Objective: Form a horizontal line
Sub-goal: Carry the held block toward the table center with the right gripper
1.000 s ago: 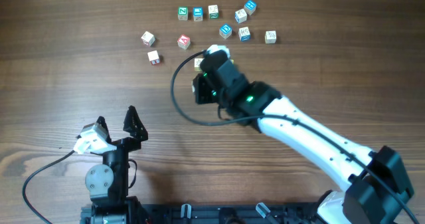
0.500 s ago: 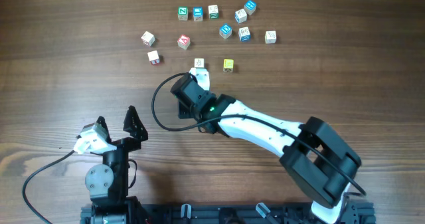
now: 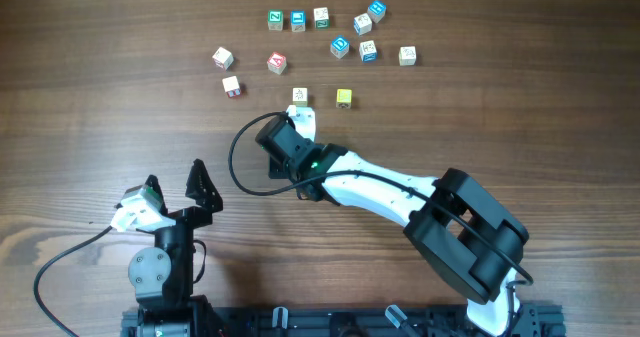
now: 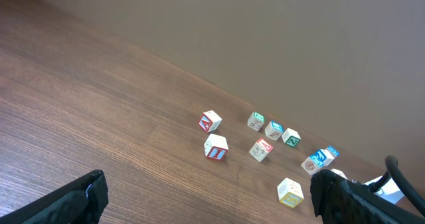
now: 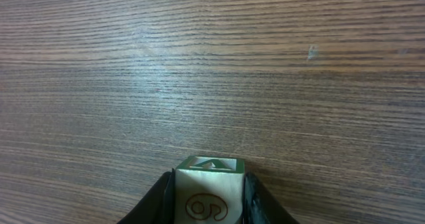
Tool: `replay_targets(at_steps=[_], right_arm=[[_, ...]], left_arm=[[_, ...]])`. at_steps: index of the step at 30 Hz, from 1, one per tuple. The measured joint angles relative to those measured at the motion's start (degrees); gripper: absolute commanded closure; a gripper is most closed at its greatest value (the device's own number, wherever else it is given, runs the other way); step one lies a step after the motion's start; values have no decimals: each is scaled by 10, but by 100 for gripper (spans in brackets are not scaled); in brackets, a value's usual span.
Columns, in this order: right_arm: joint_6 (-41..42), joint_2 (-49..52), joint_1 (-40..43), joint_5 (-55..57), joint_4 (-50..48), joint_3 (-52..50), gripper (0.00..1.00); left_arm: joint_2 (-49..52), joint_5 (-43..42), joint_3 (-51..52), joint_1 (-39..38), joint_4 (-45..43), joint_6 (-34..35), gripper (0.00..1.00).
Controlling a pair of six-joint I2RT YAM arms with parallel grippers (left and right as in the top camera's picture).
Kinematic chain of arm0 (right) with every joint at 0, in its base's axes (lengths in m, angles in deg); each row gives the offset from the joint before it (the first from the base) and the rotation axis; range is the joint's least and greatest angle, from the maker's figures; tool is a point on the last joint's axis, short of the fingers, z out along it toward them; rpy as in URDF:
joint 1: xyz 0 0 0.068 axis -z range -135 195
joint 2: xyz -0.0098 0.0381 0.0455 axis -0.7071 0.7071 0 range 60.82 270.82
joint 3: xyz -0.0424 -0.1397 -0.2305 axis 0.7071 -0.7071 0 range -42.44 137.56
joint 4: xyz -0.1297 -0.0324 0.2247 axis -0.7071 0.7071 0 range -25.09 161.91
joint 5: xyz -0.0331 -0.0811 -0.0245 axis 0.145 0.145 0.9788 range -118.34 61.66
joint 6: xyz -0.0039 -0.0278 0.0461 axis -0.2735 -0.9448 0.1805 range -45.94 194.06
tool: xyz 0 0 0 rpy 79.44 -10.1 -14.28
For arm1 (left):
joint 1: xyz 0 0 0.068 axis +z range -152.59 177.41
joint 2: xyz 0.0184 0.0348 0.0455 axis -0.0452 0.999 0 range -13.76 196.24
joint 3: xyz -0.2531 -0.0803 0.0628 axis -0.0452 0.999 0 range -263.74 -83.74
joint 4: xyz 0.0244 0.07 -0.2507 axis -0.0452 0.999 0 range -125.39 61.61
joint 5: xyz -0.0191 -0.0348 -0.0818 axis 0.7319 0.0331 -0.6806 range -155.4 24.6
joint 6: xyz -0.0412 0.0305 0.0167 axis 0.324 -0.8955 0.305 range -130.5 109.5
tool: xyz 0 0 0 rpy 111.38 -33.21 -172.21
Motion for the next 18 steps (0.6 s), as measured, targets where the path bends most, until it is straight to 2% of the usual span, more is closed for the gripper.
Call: replay_targets(at_steps=[5, 7, 8, 12, 14, 18], right_arm=[[4, 1, 0, 0, -2, 0, 47], [5, 1, 0, 0, -2, 0, 43], [6, 1, 0, 0, -3, 0, 38], [6, 1, 0, 0, -7, 0, 37], [6, 1, 0, 0, -6, 0, 46], [6, 1, 0, 0, -7, 0, 43]], left_arm=[[0, 0, 0, 0, 0, 0, 0], [0, 0, 0, 0, 0, 0, 0], [0, 0, 0, 0, 0, 0, 0], [0, 0, 0, 0, 0, 0, 0], [0, 0, 0, 0, 0, 0, 0], [0, 0, 0, 0, 0, 0, 0]])
